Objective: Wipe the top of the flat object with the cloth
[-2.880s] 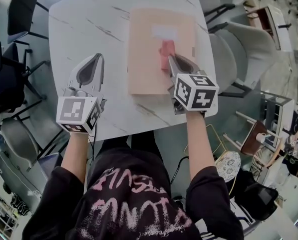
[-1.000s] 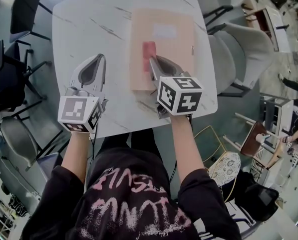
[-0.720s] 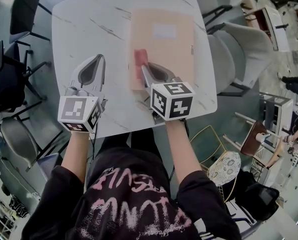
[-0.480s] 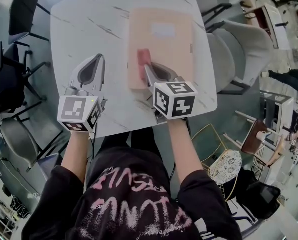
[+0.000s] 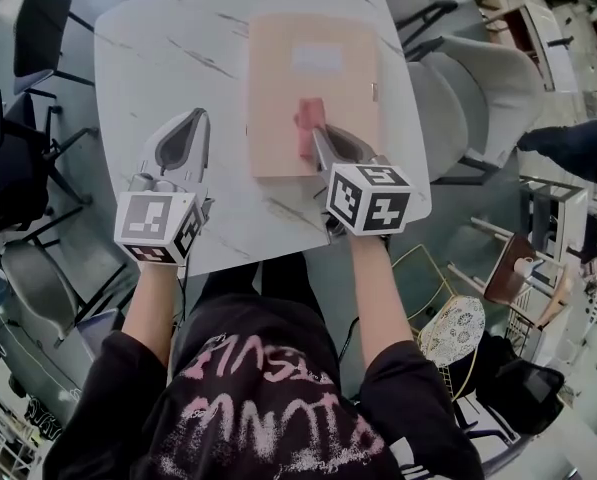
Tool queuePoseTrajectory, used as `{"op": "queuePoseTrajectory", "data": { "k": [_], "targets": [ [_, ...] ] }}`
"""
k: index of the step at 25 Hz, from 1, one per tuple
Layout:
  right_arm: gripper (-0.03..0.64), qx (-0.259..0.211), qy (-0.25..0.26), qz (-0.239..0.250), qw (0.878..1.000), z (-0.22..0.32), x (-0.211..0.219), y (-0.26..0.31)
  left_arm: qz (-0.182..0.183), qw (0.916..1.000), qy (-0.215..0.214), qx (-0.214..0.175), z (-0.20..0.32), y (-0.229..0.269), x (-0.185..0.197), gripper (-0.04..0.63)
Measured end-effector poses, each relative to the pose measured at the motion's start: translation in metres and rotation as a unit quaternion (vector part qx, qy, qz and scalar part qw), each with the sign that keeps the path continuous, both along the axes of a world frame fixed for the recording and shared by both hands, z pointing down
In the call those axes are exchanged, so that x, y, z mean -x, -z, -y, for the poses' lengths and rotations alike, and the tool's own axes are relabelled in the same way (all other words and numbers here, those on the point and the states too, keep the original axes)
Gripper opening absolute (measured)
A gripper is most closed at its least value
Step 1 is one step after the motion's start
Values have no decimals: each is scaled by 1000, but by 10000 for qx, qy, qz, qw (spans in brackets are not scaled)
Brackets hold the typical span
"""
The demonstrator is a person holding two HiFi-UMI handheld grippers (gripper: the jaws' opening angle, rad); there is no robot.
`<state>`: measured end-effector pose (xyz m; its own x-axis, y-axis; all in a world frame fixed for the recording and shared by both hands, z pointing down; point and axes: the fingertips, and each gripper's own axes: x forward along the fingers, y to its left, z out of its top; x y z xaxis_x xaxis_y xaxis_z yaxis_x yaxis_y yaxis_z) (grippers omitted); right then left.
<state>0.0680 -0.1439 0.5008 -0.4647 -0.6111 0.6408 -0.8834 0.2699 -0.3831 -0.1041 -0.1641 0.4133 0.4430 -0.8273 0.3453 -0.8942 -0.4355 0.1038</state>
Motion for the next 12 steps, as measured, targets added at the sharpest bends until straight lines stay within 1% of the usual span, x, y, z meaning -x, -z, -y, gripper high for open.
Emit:
{"op": "queuePoseTrajectory", "data": {
  "k": [12],
  "targets": [
    [49,75,-418,-247,9988,-7,-59,-8,-13,9999,-116,-10,1,0,-20,2]
  ]
}}
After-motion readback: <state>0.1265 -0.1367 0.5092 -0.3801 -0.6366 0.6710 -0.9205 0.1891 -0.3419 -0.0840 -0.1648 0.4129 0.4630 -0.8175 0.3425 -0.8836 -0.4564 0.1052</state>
